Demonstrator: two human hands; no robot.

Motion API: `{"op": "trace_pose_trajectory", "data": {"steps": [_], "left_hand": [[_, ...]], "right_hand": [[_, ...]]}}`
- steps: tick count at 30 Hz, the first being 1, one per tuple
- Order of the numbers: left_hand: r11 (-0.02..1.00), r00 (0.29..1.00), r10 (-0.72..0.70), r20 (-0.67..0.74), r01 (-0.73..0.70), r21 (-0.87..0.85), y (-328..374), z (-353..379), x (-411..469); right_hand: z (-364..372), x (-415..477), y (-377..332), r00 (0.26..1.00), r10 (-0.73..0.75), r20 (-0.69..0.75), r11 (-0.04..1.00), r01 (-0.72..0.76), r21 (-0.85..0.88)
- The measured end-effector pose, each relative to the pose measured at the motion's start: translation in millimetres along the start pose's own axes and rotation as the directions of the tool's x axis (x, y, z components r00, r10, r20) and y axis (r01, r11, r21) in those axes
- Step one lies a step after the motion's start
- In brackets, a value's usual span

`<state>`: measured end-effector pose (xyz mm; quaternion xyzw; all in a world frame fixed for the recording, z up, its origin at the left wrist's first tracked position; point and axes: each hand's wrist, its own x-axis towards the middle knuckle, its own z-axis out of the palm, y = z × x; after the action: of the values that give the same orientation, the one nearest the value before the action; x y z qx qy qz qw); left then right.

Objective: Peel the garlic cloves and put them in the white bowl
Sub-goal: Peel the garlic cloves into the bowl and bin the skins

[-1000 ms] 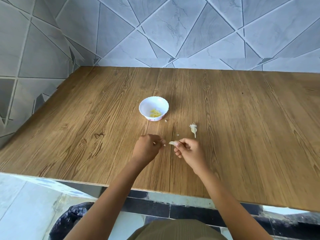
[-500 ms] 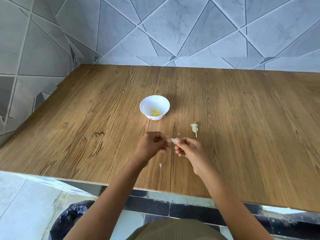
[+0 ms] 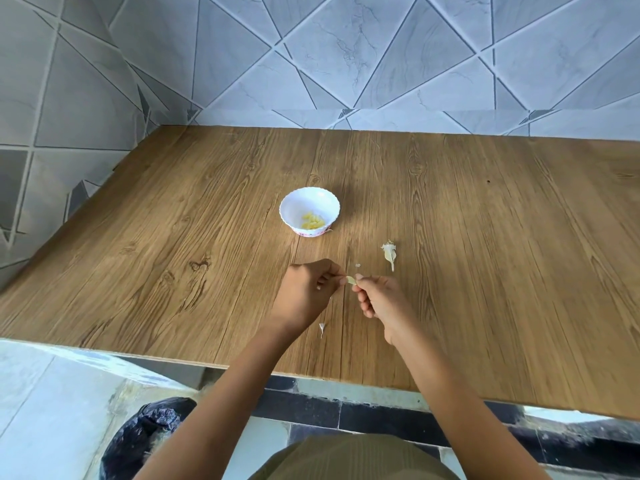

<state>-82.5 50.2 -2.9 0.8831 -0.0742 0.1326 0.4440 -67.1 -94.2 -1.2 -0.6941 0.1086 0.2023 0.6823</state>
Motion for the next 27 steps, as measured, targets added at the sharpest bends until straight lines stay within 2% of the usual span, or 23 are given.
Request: {"op": "trace_pose_trajectory", "data": {"steps": [2,4,5,7,9,11,13,17,20,21,23,25,27], "left_hand": [[1.000,0.999,-0.016,-0.033,0.015,-0.017,0,2,-3],[0.959,0.980,-0.198,-0.005,0.192,-0.208,4,1,-4],[0.881,0.950,-0.306,0.062,0.308,-0.361,7,-1,-5],[0.652,0.869,-0.434,0.238,0.485,-0.583,11,-4,-5],[0.490,0.809,-0.473,0.348,0.570,-0.660,11,-6,-5],[0.409,0.784,-0.484,0.389,0.596,-0.691,9,-6,-5],[0.387,0.782,-0.488,0.388,0.592,-0.706,8,-6,-6],[0.418,0.798,-0.484,0.359,0.571,-0.707,7,-7,-6],[0.382,0.787,-0.504,0.357,0.574,-0.724,6,-9,-3],[0.385,0.785,-0.509,0.354,0.576,-0.721,5,-10,-3],[0.448,0.791,-0.521,0.319,0.572,-0.687,4,-10,-2],[0.529,0.805,-0.528,0.269,0.560,-0.637,4,-9,-2],[0.574,0.815,-0.531,0.232,0.547,-0.609,3,-9,-3]], "right_hand": [[2,-2,0,0.992,-0.112,-0.051,0.988,0.106,-0.111],[3,-3,-1,0.990,-0.135,-0.045,0.985,0.129,-0.113],[2,-3,-2,0.996,-0.084,-0.012,0.996,0.084,-0.035],[0,-3,-3,0.993,0.053,0.107,0.975,-0.075,0.208],[-1,-4,-5,0.964,0.134,0.231,0.892,-0.219,0.395],[0,-4,-4,0.955,0.138,0.261,0.861,-0.246,0.445],[1,-5,-2,0.971,0.110,0.213,0.901,-0.188,0.391],[3,-3,4,0.997,-0.003,0.075,0.972,-0.015,0.236],[1,-3,3,0.997,0.021,0.075,0.953,-0.043,0.299],[0,-4,3,0.997,0.016,0.072,0.967,-0.033,0.251],[-2,-3,8,0.995,-0.098,0.019,0.995,0.098,-0.014],[-4,0,15,0.950,-0.311,-0.036,0.902,0.282,-0.327],[-5,3,20,0.892,-0.452,-0.026,0.809,0.397,-0.434]]}}
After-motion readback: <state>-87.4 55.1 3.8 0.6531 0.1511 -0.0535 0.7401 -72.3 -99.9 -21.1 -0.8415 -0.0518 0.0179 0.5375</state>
